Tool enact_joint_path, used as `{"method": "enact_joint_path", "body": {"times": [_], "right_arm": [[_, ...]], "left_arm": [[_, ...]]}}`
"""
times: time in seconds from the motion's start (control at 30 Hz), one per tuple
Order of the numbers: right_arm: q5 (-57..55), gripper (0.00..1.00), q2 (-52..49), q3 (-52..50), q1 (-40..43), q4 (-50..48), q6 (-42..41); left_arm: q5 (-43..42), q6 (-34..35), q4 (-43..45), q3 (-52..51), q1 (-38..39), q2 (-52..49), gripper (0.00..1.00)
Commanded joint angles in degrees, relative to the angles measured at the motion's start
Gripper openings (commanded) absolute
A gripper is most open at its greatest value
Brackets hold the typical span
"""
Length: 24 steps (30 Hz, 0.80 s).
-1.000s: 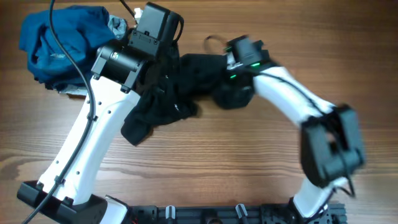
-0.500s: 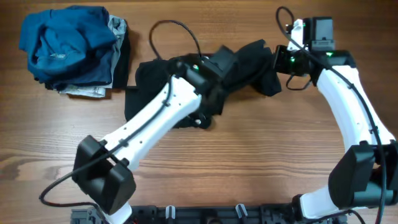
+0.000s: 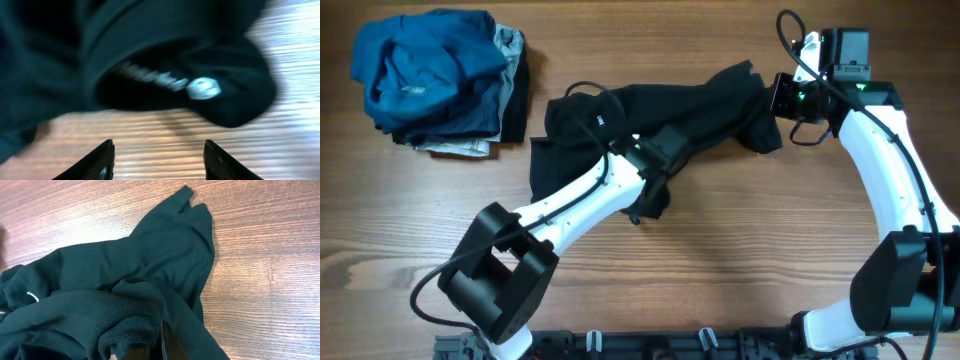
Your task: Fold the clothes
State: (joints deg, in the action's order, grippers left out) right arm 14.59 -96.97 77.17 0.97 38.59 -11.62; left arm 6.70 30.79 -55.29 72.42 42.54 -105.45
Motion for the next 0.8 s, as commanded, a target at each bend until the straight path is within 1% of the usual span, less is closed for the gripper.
{"method": "enact_joint_path", "body": {"times": [0.0, 0.03, 0.13, 0.17, 0.2, 0.27, 0.33, 0.47, 0.53, 0.57, 0.67, 0.7, 0.73, 0.77], "right_arm": [[0.24, 0.04, -0.52, 0.24, 0.24, -0.13, 1.11], [0.22, 0.04, -0.52, 0.24, 0.24, -0.13, 1.11], [-0.57, 0.04, -0.52, 0.24, 0.24, -0.22, 1.14], [-0.81, 0.04, -0.52, 0.24, 0.24, -0.26, 1.14], [-0.81, 0.04, -0.52, 0.24, 0.24, -0.31, 1.11], [-0.81, 0.04, -0.52, 0.24, 0.24, -0.15, 1.11], [-0.83, 0.04, -0.52, 0.24, 0.24, 0.00, 1.14], [-0.83, 0.04, -0.52, 0.24, 0.24, -0.20, 1.11], [-0.83, 0.04, -0.52, 0.24, 0.24, -0.20, 1.09], [-0.83, 0.04, -0.52, 0.24, 0.24, -0.20, 1.14], [-0.81, 0.04, -0.52, 0.24, 0.24, -0.39, 1.11], [-0.83, 0.04, -0.52, 0.24, 0.24, -0.35, 1.09], [-0.81, 0.04, -0.52, 0.24, 0.24, -0.31, 1.09], [-0.81, 0.04, -0.52, 0.24, 0.24, -0.33, 1.03]], "left_arm": [[4.94, 10.97, -1.57, -0.85, -2.10, -0.31, 0.56], [4.96, 12.02, -1.77, -0.85, -2.56, -0.31, 0.56], [4.70, 12.09, -0.42, -0.85, -3.78, -0.33, 0.56], [4.15, 11.37, 1.36, -0.85, -3.41, -0.33, 0.57], [2.73, 9.20, 5.01, -0.85, -2.58, -0.33, 0.57], [1.86, 9.18, 9.90, -0.87, -1.49, -0.33, 0.57], [1.70, 13.44, 11.85, -0.85, -1.29, -0.33, 0.55], [1.68, 13.88, 11.54, -1.01, -1.11, -0.33, 0.46], [1.25, 16.96, 11.41, -2.36, -0.90, -0.33, 0.42], [1.25, 18.16, 11.69, -3.48, -0.79, -0.33, 0.41], [0.98, 18.16, 14.95, -7.26, -0.74, -0.33, 0.39], [0.63, 18.16, 15.89, -7.96, -0.76, -0.33, 0.37], [0.63, 18.16, 16.11, -7.98, -0.76, -0.33, 0.31], [0.63, 18.14, 16.70, -7.98, -0.76, -0.33, 0.13]]}}
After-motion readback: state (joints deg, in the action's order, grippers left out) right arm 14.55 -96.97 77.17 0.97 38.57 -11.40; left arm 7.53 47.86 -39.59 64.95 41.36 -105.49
